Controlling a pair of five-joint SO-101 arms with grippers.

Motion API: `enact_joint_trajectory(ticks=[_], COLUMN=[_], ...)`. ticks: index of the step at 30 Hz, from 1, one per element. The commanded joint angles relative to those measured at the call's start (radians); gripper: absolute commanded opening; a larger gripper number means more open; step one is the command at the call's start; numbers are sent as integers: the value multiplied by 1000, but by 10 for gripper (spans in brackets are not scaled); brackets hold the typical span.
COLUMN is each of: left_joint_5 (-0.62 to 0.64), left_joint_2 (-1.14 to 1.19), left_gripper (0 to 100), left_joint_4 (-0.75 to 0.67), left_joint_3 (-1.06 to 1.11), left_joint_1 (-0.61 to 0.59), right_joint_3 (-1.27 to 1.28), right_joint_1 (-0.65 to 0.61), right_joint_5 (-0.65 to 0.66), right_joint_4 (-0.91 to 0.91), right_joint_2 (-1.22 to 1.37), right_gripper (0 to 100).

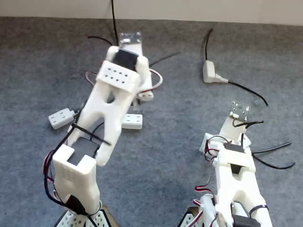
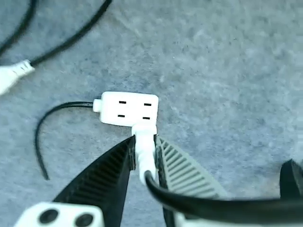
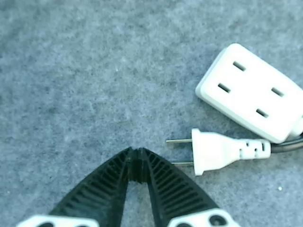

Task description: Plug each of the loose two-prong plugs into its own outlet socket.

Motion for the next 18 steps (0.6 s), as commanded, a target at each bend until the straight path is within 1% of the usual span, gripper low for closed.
enact_joint_trajectory(ticks=[1, 4, 9, 11, 14, 18], left_joint_5=[199, 249, 245, 233, 181, 175], left_joint_2=[-61, -62, -61, -51, -51, -51], left_gripper=[6, 6, 6, 6, 6, 6], left_joint_4=[-161, -213, -222, -227, -276, -338], left_joint_3=[173, 236, 285, 300, 334, 375], left_joint_1=[16, 15, -21, -24, -13, -2], right_joint_3=[-10, -10, -10, -10, -10, -10], right_joint_1=[5, 5, 5, 5, 5, 5], right_joint_5=[-12, -12, -12, -12, -12, -12], right_joint_4=[-21, -21, -21, -21, -21, -21], right_joint_2=[-19, -19, -19, -19, -19, -19], right_gripper=[9, 9, 9, 9, 9, 9])
